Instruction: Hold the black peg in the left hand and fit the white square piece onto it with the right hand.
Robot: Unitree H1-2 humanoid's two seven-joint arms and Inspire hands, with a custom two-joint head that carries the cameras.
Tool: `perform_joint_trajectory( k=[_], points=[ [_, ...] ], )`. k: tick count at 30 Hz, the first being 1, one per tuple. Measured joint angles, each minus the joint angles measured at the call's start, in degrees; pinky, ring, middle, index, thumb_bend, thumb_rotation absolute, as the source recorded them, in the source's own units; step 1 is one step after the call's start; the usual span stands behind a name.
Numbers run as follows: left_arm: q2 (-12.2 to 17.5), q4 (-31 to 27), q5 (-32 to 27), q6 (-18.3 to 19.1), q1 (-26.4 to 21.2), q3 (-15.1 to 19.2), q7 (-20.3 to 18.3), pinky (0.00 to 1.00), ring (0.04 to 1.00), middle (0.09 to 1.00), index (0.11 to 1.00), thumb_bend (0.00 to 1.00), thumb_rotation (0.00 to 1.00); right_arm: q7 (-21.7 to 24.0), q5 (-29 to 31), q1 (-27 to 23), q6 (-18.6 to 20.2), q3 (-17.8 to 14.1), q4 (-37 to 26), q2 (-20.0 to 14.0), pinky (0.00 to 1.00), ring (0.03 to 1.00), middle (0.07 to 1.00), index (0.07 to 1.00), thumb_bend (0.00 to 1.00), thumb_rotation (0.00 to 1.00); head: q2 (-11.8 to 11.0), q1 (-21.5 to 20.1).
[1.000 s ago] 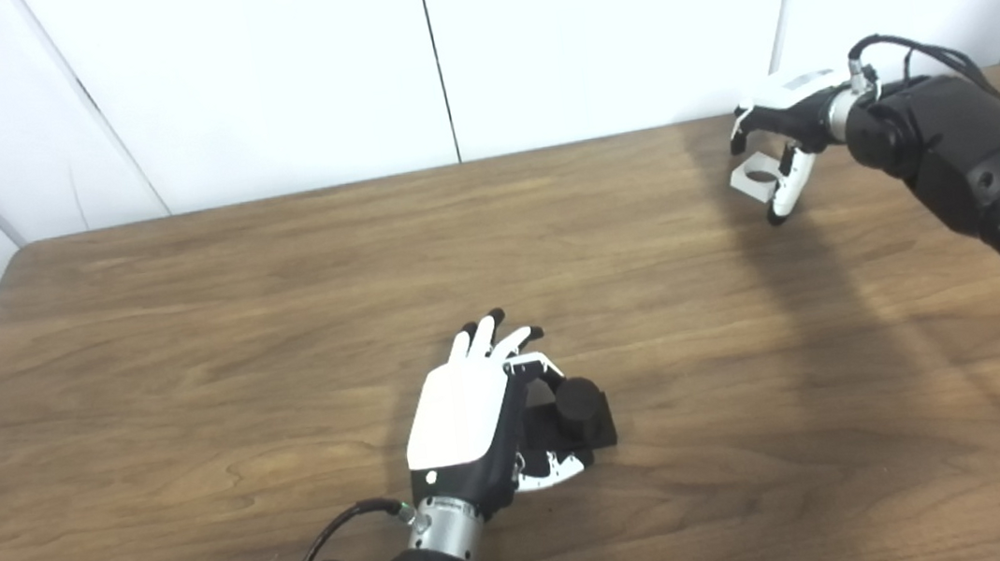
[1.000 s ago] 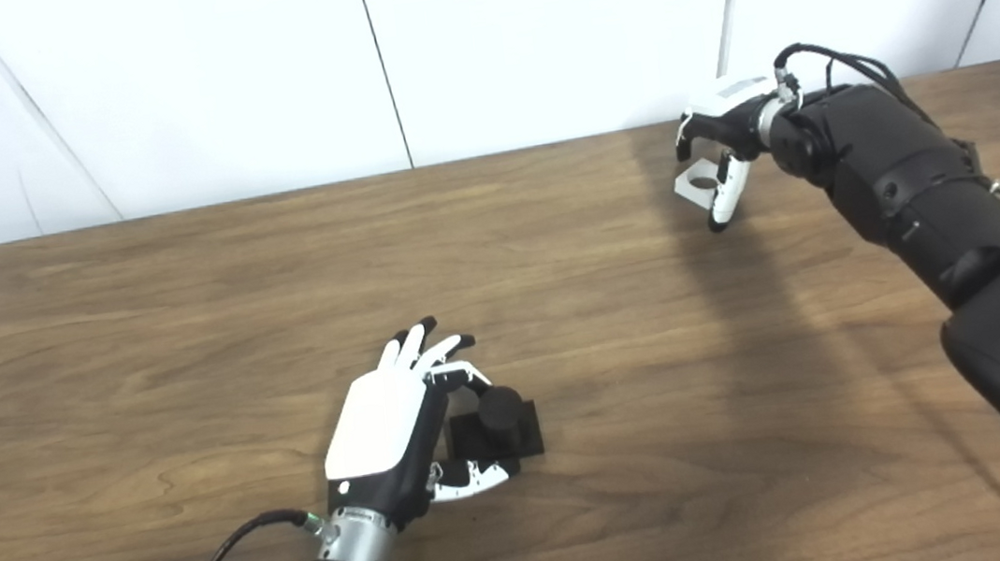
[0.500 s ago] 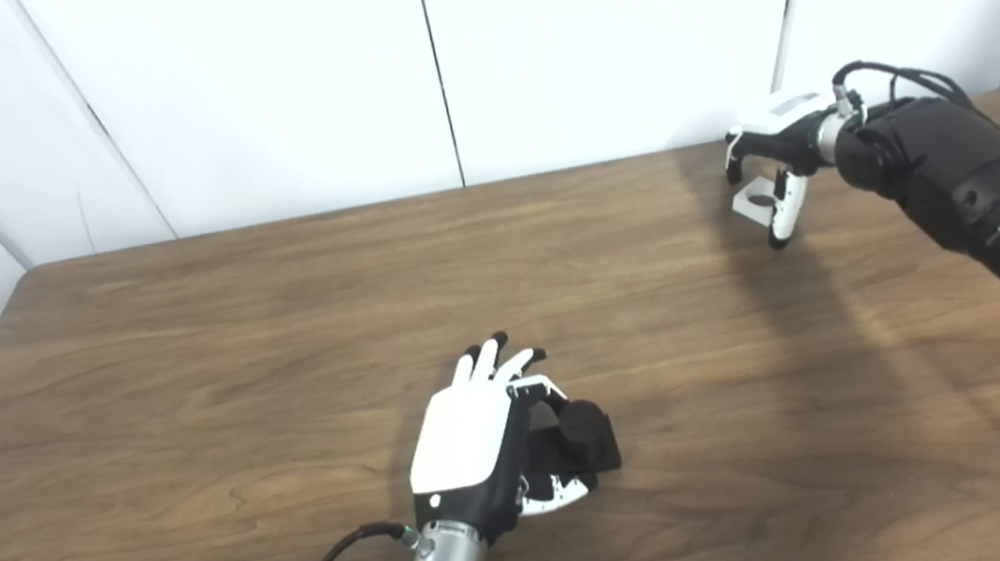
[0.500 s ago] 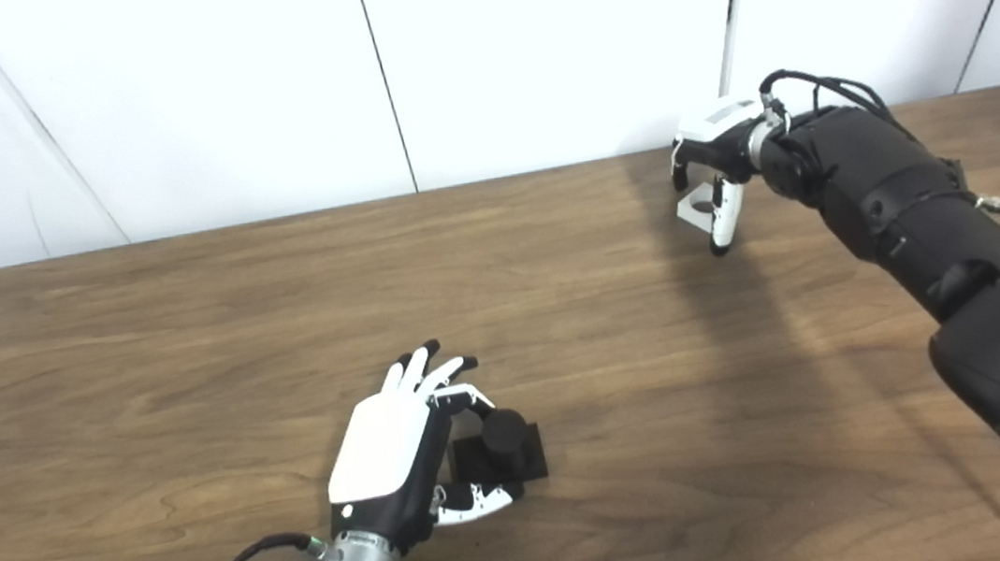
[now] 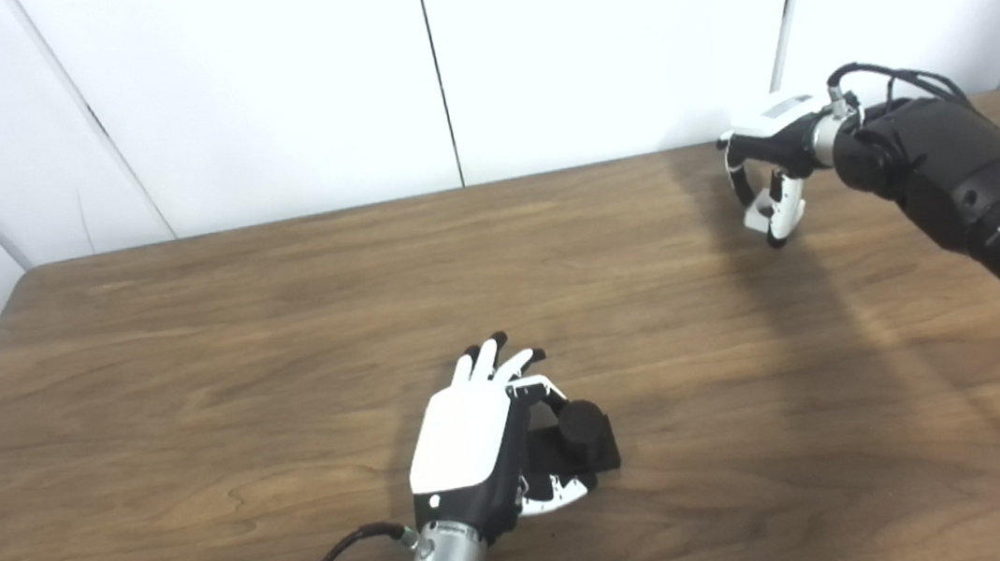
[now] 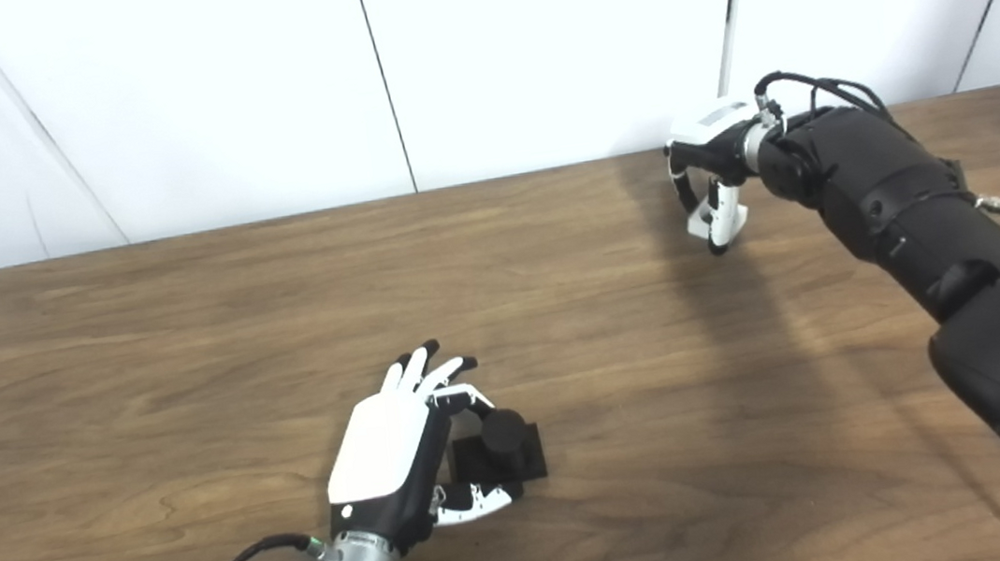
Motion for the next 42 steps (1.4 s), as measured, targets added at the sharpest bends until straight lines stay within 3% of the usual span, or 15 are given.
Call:
perform_joint_trajectory(
  k=[39,42],
  points=[
    [-0.2,0.3,0.0,0.0,-0.3,0.2,0.2,1.00,1.000,0.884,0.491,0.52,0.07,-0.5,0.7,0.4,-0.5,-0.5,0.1,-1.1,1.00,1.000,0.937,0.495,0.52,0.16,-0.2,0.4],
    [-0.2,0.5,0.0,0.0,-0.3,0.2,0.3,1.00,1.000,0.885,0.491,0.52,0.07,-0.5,0.8,0.4,-0.5,-0.7,0.2,-1.0,1.00,1.000,0.938,0.642,0.78,0.25,-0.4,0.4]
  ],
)
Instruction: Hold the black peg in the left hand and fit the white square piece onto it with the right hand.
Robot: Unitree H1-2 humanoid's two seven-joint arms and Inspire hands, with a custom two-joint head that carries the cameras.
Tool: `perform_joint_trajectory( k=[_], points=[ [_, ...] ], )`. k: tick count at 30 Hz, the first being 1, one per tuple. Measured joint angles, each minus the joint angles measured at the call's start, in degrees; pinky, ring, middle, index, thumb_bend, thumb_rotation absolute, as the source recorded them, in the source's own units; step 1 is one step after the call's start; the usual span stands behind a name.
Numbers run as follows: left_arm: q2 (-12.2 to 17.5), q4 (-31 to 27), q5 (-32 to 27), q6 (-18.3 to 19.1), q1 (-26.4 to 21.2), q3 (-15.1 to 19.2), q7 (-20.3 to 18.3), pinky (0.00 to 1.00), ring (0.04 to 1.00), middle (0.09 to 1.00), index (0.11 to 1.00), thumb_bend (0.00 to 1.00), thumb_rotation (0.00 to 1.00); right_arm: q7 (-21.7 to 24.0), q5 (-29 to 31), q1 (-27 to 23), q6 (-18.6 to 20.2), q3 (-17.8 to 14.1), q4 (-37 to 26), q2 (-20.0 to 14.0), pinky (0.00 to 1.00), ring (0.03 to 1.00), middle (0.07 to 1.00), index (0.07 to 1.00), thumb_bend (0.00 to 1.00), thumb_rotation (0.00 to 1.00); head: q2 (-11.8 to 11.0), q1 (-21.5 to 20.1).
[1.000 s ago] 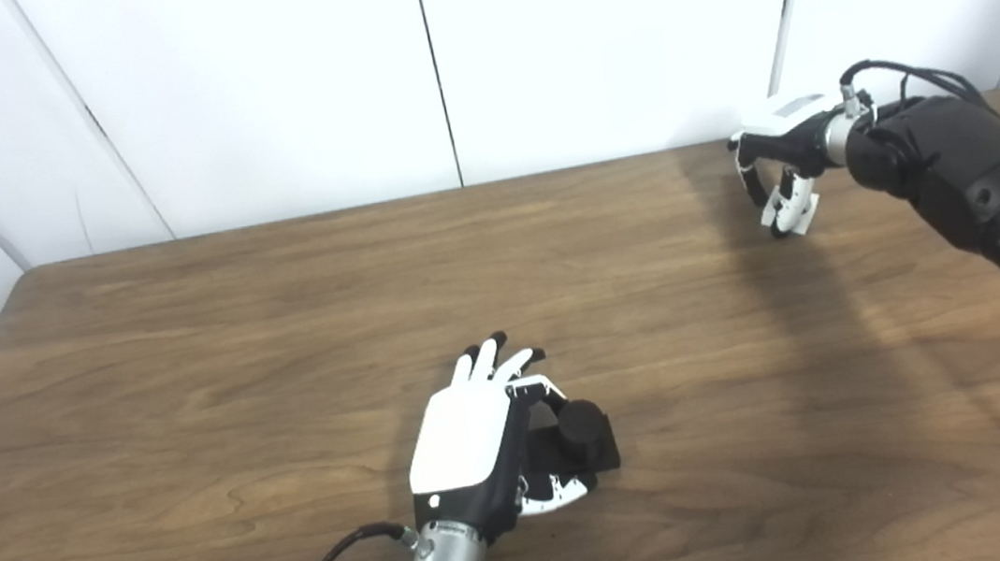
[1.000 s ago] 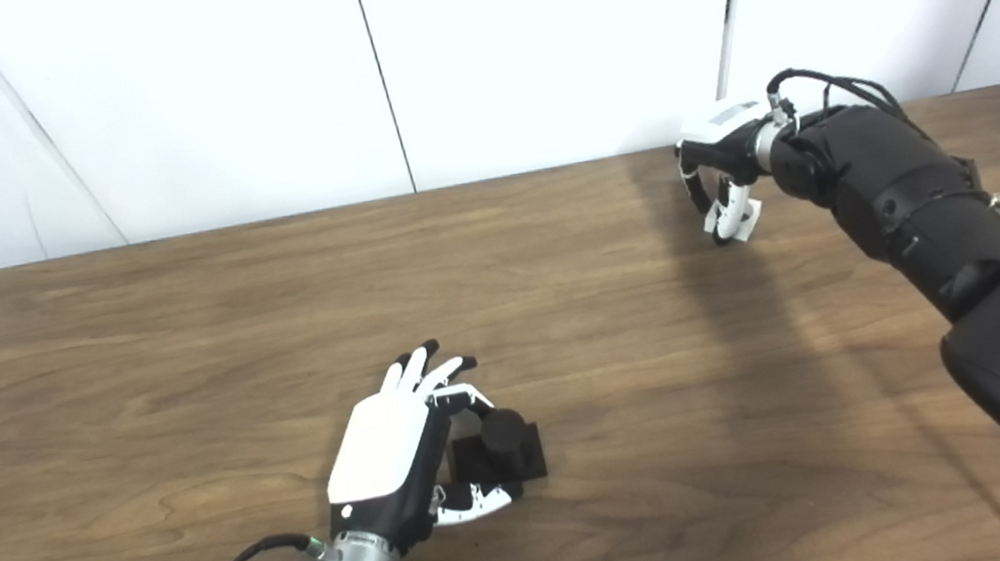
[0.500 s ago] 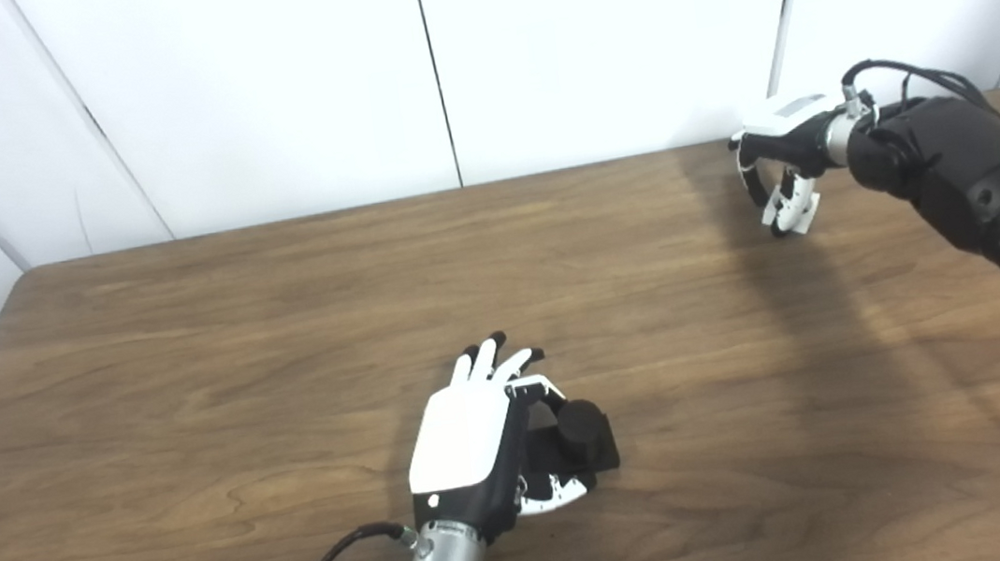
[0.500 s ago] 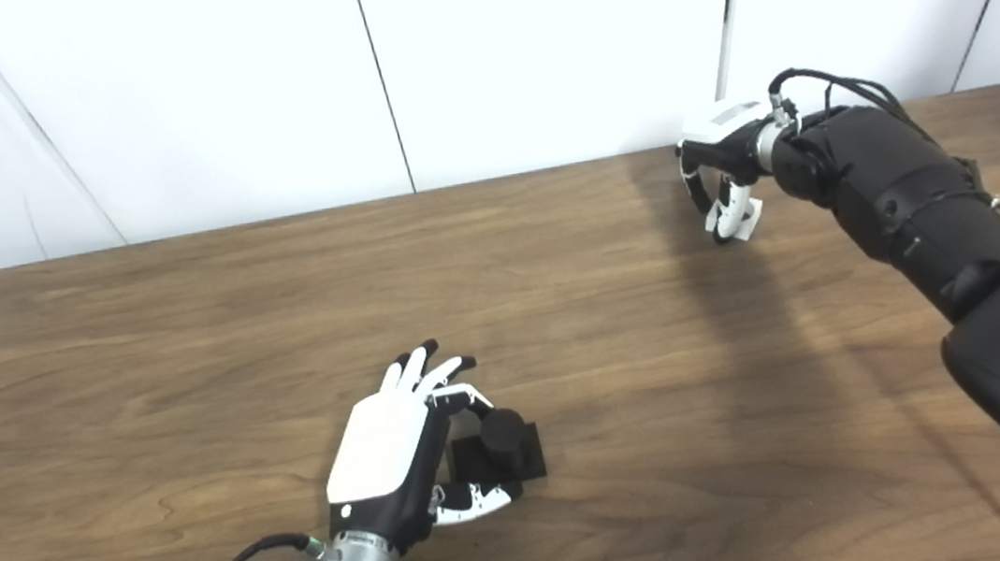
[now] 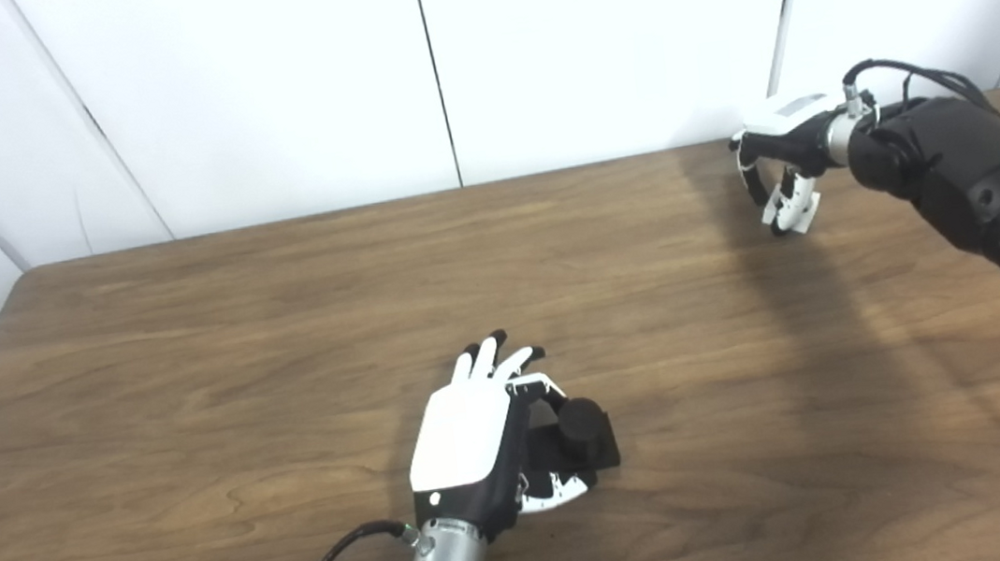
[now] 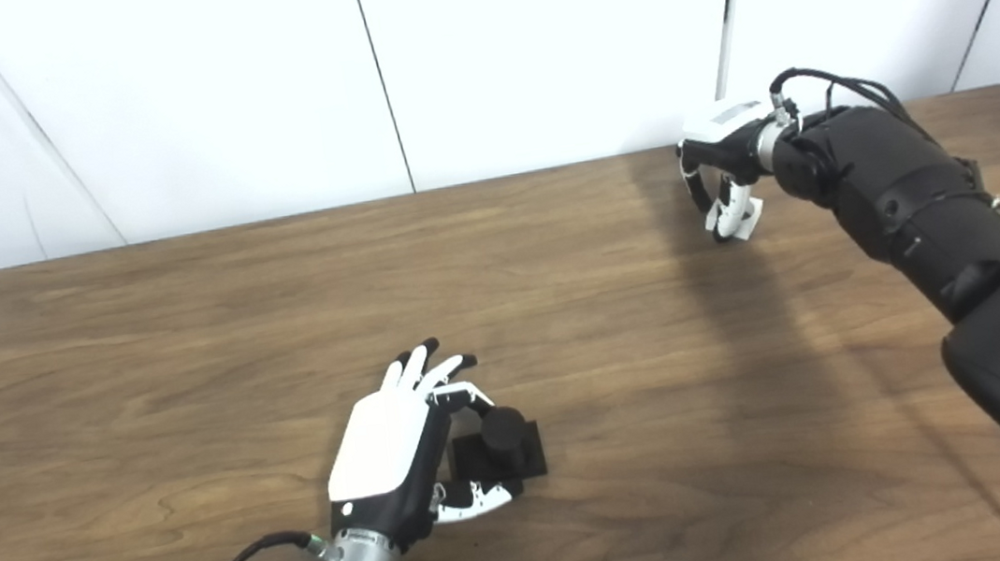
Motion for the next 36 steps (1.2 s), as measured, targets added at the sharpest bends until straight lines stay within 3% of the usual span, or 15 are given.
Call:
perform_joint_trajectory(
  k=[4,11,25,36],
  points=[
    [-0.2,0.3,0.0,0.0,-0.2,0.0,0.1,1.00,1.000,0.885,0.491,0.52,0.07,0.1,0.2,0.0,0.0,-0.3,0.1,0.0,1.00,1.000,0.941,0.705,0.91,0.30,-0.2,0.0],
    [-0.2,0.6,0.0,0.0,-0.5,0.0,0.3,1.00,1.000,0.885,0.491,0.52,0.07,0.3,0.3,-0.1,0.1,-0.5,0.8,0.0,1.00,1.000,0.941,0.740,1.00,0.32,-0.5,0.0],
    [-0.4,1.5,0.0,0.0,-0.9,-0.1,1.3,1.00,1.000,0.886,0.491,0.52,0.07,1.0,0.8,-0.5,0.1,-0.7,1.7,0.1,1.00,1.000,0.957,0.773,1.00,0.38,-0.8,0.1],
    [-0.4,1.6,0.0,0.0,-0.9,0.0,1.5,1.00,1.000,0.886,0.491,0.52,0.07,4.4,6.2,-0.5,2.8,-7.0,-1.4,-0.2,0.98,1.000,0.961,0.774,1.00,0.43,-1.1,-0.4]
  ],
)
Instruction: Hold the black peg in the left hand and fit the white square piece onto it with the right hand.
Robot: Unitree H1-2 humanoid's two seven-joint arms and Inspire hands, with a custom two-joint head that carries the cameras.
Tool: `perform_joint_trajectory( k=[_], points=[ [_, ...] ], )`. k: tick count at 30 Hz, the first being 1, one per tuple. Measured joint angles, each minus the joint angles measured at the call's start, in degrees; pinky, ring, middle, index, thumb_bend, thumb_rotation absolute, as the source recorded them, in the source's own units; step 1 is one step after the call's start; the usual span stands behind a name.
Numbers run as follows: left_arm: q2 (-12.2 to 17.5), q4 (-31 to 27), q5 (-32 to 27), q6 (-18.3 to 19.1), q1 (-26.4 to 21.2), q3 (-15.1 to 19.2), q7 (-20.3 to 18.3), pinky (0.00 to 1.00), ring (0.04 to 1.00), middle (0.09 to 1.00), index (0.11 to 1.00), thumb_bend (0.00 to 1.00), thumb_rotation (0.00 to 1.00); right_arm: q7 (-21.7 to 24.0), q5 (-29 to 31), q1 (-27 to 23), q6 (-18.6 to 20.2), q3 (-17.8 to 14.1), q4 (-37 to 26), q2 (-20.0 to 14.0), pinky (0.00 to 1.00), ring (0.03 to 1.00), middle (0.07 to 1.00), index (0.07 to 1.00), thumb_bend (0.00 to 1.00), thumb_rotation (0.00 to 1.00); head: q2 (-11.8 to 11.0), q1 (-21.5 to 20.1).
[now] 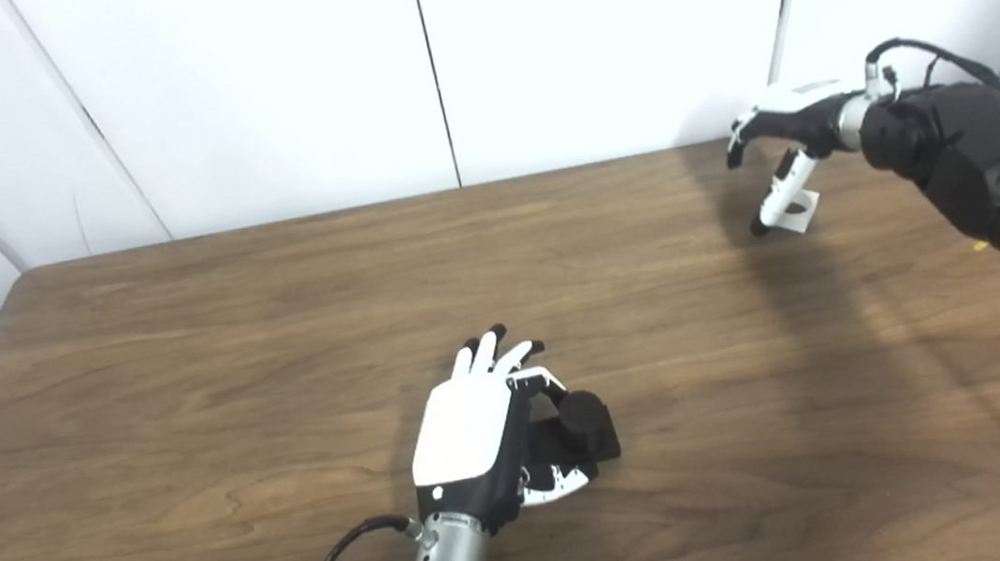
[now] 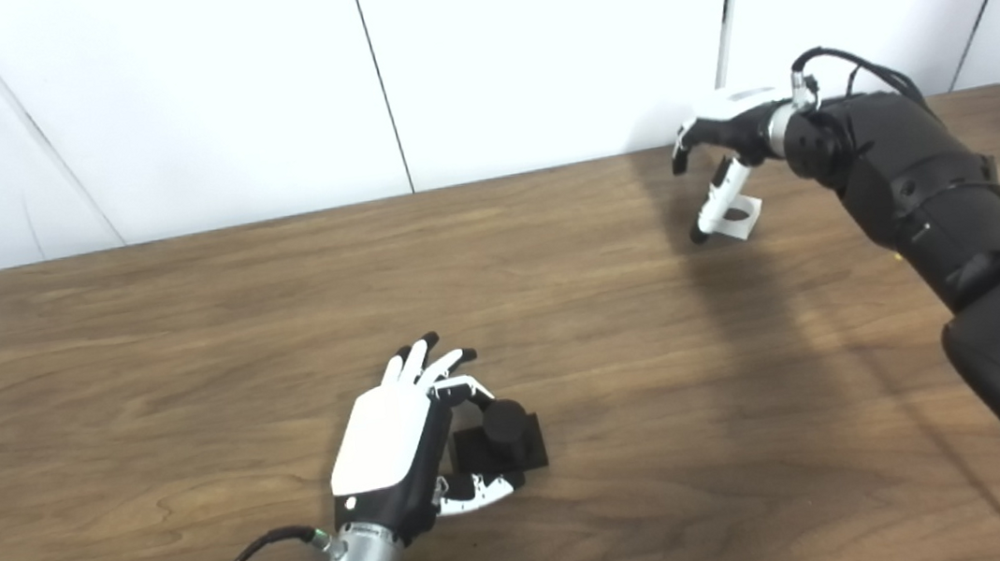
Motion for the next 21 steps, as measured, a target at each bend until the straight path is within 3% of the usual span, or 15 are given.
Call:
perform_joint_trajectory(
  k=[14,21],
  points=[
    [0.0,0.0,0.0,0.1,0.0,0.0,0.0,1.00,1.000,0.889,0.491,0.52,0.07,2.7,-1.6,0.7,9.0,-0.3,-3.2,-0.3,0.97,1.000,0.966,0.768,1.00,0.49,0.1,-0.6],
    [0.0,0.0,0.0,0.2,0.0,0.1,0.0,1.00,1.000,0.893,0.491,0.52,0.07,5.5,-4.2,0.7,15.0,1.5,-4.2,-0.3,0.96,1.000,0.932,0.749,1.00,0.51,0.3,-0.7]
  ],
)
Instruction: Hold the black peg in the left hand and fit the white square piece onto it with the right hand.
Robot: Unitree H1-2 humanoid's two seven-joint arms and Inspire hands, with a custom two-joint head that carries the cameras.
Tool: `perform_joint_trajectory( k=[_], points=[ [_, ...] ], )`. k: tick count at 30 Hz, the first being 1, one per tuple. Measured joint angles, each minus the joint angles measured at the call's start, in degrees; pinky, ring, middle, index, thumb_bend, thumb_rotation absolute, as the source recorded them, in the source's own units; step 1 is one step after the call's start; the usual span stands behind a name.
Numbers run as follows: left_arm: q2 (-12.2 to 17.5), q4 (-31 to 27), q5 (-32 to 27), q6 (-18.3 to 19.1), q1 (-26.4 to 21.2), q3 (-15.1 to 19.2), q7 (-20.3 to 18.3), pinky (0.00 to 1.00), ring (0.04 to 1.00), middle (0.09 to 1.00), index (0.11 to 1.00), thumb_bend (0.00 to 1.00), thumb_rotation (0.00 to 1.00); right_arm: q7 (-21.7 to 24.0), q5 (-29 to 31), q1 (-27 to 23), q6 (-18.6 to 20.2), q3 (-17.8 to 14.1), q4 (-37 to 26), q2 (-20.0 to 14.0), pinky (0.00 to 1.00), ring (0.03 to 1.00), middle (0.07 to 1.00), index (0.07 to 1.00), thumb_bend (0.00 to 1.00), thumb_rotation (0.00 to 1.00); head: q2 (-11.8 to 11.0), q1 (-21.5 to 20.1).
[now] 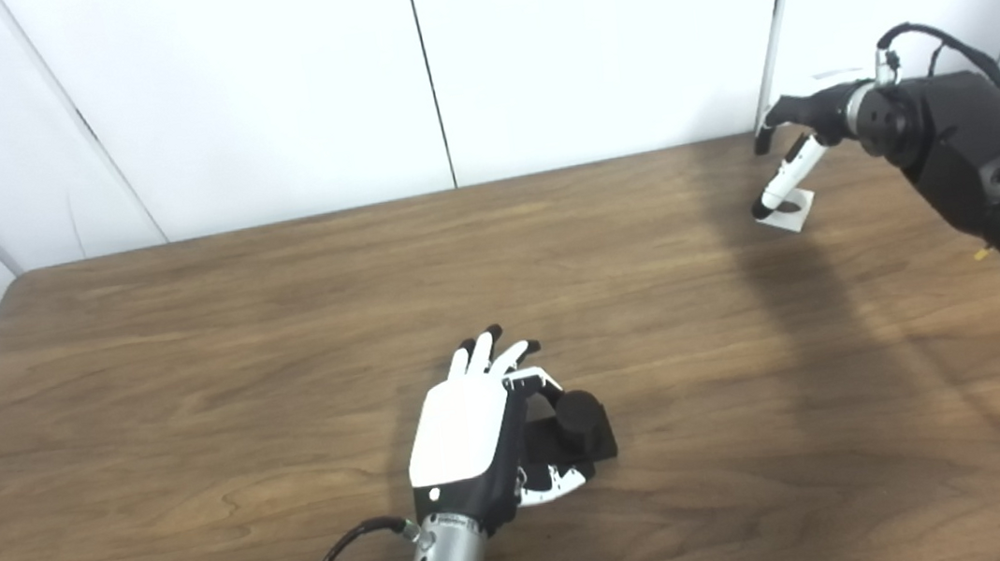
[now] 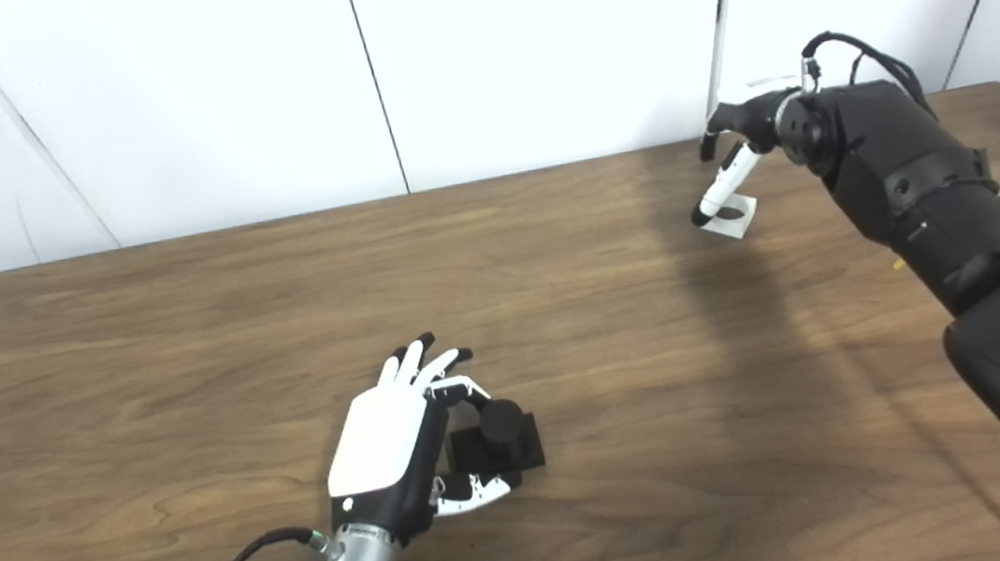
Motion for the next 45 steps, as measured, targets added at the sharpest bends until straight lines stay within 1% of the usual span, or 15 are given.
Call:
perform_joint_trajectory(
  k=[2,4,6,9,12,13,17,22,24,26,28,31,35,39,45],
  points=[
    [0.0,-0.1,0.0,0.2,0.0,0.0,-0.1,1.00,1.000,0.895,0.492,0.52,0.07,0.6,-0.3,0.0,1.2,0.1,-0.5,0.0,0.96,1.000,0.927,0.737,0.98,0.50,0.0,0.0],
    [-0.1,-0.1,0.0,0.5,0.0,0.0,-0.2,1.00,1.000,0.894,0.491,0.52,0.07,0.9,-0.3,0.0,2.3,0.1,-0.9,0.0,0.96,1.000,0.925,0.698,0.97,0.49,0.1,-0.1],
    [-0.1,-0.1,0.0,0.6,0.0,0.0,-0.2,1.00,1.000,0.893,0.491,0.52,0.07,1.1,-0.4,0.2,3.3,0.1,-1.2,0.1,0.97,1.000,0.921,0.678,0.96,0.48,0.1,-0.1],
    [-0.1,-0.1,0.0,0.6,0.0,0.0,-0.2,1.00,1.000,0.891,0.491,0.52,0.07,1.2,-0.4,0.6,4.6,0.1,-1.7,0.1,0.98,1.000,0.915,0.674,0.95,0.46,0.1,-0.1],
    [-0.1,-0.1,0.0,0.6,0.0,0.0,-0.2,1.00,1.000,0.888,0.491,0.52,0.07,1.3,-0.4,1.3,6.5,0.0,-3.0,0.2,0.95,1.000,0.919,0.682,0.94,0.44,0.1,-0.2],
    [-0.1,-0.1,0.0,0.6,0.0,0.0,-0.2,1.00,1.000,0.888,0.491,0.52,0.07,1.5,-0.4,1.6,7.4,0.0,-3.4,0.3,0.96,1.000,0.918,0.654,0.94,0.44,0.1,-0.2],
    [-0.1,-0.1,0.0,0.6,0.0,0.0,-0.1,1.00,1.000,0.888,0.491,0.52,0.07,2.3,-0.4,1.9,10.1,-0.1,-4.6,0.6,1.00,1.000,0.936,0.726,0.96,0.45,0.2,-0.3],
    [-0.1,-0.1,0.0,0.6,0.0,0.0,-0.1,1.00,1.000,0.892,0.491,0.52,0.07,2.9,-0.6,1.9,12.6,0.2,-5.2,0.9,0.99,1.000,0.957,0.805,0.97,0.47,0.3,-0.4],
    [-0.1,-0.1,0.0,0.7,0.0,0.0,-0.2,1.00,1.000,0.892,0.491,0.52,0.07,3.2,-0.6,2.0,13.9,0.4,-5.3,1.1,0.99,1.000,0.967,0.825,0.96,0.46,0.3,-0.4],
    [-0.1,-0.1,0.0,0.7,0.0,0.0,-0.2,1.00,1.000,0.890,0.491,0.52,0.07,3.3,-0.6,2.2,14.8,0.4,-5.3,1.4,0.99,1.000,0.972,0.822,0.96,0.46,0.3,-0.4],
    [-0.1,-0.1,0.0,0.7,0.0,0.0,-0.2,1.00,1.000,0.889,0.491,0.52,0.07,3.3,-0.6,2.5,15.7,0.3,-5.3,2.0,0.96,1.000,0.973,0.818,0.96,0.46,0.3,-0.4],
    [-0.1,-0.1,0.0,0.7,0.0,0.0,-0.2,1.00,1.000,0.889,0.491,0.52,0.07,3.0,-0.6,2.8,16.2,0.5,-4.9,2.8,0.92,1.000,0.974,0.831,0.96,0.45,0.2,-0.3],
    [-0.1,-0.1,0.0,0.7,0.0,0.0,-0.2,1.00,1.000,0.890,0.491,0.52,0.07,0.9,-0.5,2.7,16.4,0.2,-3.3,3.5,0.92,1.000,0.976,0.830,0.96,0.44,0.2,-0.3],
    [-0.1,-0.1,0.0,0.7,0.0,0.1,-0.2,1.00,1.000,0.892,0.491,0.52,0.07,-0.4,-0.3,2.4,16.3,0.1,-2.1,4.0,0.87,1.000,0.976,0.834,0.97,0.44,0.2,-0.2],
    [-0.2,-0.1,0.0,0.8,0.0,0.1,-0.3,1.00,1.000,0.893,0.491,0.52,0.07,-1.8,-0.1,1.8,16.3,0.2,-0.4,4.2,0.87,1.000,0.973,0.821,0.97,0.42,0.2,-0.1]
  ],
)
